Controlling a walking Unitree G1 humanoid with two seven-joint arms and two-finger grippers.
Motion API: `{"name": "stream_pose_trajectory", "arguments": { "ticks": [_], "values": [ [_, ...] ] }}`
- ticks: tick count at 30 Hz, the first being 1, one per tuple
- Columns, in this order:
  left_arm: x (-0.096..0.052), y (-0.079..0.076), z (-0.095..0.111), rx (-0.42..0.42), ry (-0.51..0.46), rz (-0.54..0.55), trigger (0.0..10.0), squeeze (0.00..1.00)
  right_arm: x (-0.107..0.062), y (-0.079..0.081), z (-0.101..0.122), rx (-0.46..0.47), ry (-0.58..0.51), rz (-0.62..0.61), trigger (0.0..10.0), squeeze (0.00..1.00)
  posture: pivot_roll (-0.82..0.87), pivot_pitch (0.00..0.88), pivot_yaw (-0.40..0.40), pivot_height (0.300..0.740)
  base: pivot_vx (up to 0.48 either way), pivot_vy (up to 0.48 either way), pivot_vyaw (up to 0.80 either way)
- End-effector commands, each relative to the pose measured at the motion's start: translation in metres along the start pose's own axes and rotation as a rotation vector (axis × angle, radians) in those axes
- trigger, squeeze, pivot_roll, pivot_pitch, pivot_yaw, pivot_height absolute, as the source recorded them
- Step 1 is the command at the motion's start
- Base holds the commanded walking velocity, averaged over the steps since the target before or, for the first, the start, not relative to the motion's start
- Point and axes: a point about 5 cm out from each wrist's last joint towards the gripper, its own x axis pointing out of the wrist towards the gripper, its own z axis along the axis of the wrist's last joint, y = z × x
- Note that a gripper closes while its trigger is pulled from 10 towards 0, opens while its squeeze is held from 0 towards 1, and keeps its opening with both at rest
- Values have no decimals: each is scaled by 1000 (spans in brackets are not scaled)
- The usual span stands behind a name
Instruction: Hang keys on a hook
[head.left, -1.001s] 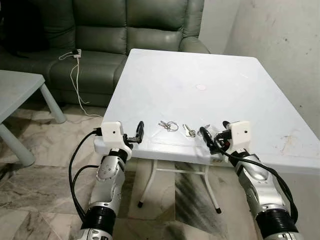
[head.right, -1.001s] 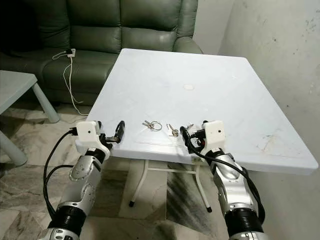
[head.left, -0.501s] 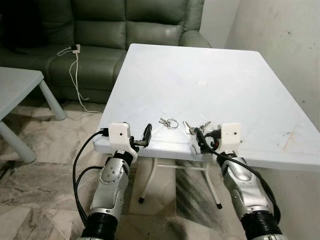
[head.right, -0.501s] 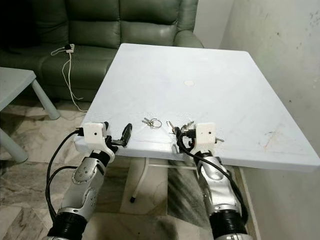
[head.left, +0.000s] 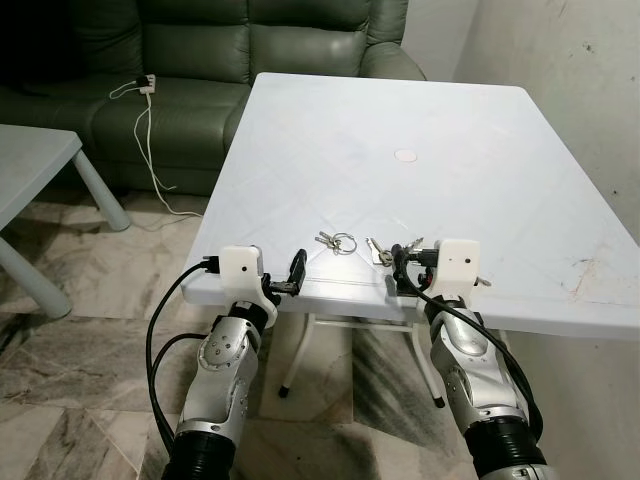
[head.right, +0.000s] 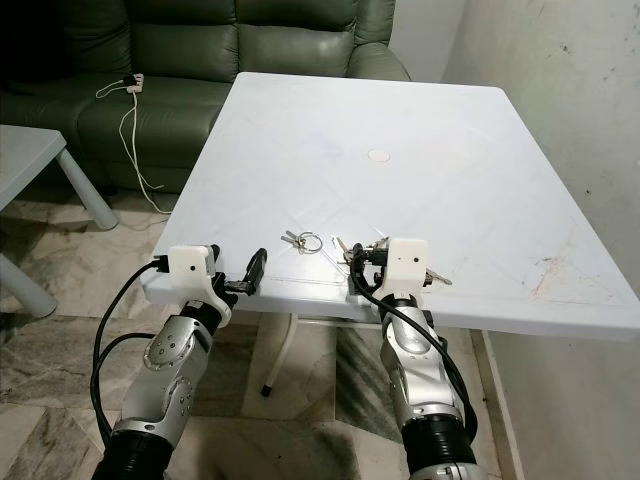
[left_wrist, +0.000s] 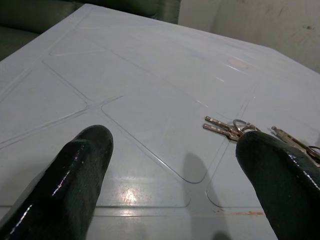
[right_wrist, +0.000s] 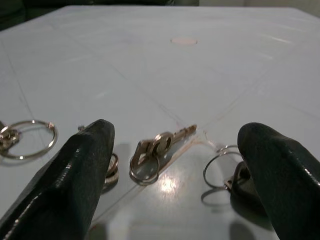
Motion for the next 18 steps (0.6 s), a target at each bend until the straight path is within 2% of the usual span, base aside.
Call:
{"name": "stream_pose_trajectory", "arguments": {
  "ticks": [1,6,18],
  "values": [
    [-1,-2,3,8,-5,-1,10000,0,2,-5,12,-3,-64,-17,10000,0,-12,99,-70,740,0,0,0],
    [0,-2,3,6,-4,-1,10000,0,3,-8,12,-19,-59,-31,10000,0,-14,99,-69,740,0,0,0],
    [-1,-4,4,2,0,-3,10000,0,6,1,4,-40,17,-57,10000,0,-9,106,-67,740,0,0,0]
  ]
}}
